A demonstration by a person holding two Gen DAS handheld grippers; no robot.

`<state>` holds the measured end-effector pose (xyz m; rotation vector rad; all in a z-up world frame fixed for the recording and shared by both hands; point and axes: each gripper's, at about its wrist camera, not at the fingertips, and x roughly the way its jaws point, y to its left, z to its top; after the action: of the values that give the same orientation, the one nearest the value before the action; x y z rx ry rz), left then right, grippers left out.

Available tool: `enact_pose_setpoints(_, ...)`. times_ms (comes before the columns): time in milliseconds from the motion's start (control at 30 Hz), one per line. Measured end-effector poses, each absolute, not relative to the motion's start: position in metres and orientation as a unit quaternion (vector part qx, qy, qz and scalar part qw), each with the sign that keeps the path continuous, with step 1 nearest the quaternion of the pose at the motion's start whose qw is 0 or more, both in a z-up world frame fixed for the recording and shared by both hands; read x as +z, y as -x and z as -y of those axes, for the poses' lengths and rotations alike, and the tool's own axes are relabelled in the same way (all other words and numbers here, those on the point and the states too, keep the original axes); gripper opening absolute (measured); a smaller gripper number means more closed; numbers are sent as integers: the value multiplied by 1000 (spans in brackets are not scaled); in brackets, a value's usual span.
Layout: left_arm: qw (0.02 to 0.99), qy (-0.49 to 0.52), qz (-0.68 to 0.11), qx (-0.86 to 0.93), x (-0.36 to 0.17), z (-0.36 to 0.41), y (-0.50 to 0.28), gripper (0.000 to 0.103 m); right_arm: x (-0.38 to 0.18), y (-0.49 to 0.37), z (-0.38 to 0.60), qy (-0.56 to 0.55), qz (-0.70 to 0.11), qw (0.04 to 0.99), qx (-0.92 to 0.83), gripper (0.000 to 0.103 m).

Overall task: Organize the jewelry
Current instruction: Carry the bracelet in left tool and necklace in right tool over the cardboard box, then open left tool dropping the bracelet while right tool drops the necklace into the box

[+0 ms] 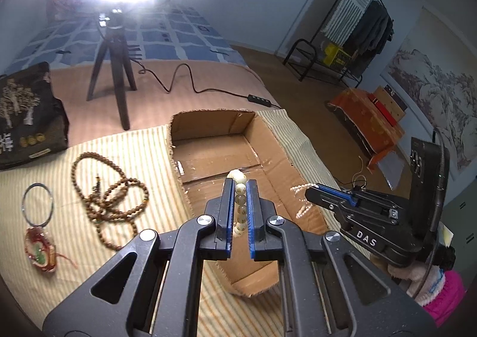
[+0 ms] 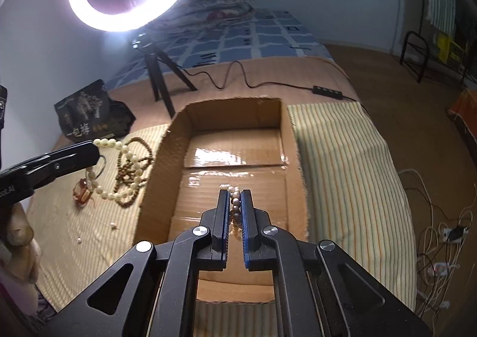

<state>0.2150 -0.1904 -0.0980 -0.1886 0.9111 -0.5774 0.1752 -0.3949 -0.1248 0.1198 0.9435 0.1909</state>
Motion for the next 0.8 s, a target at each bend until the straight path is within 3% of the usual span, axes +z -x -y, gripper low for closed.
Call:
enact_pose_setpoints(633, 848, 71, -454, -264, -120, 207, -223, 5, -144, -179, 405, -60, -476, 873, 84, 7)
enact_pose_setpoints(700, 849, 72, -455, -259, -120, 206, -224, 12, -144, -179, 403, -51, -477, 874, 80, 17)
enact_pose_setpoints(767, 850, 74, -455, -255, -119, 203, -225, 27, -142, -179, 402, -48, -474, 876, 74, 43)
enact_pose_setpoints(800, 851, 75, -454, -253, -119, 202, -225, 28, -141, -179, 403, -48, -471, 878, 73, 47)
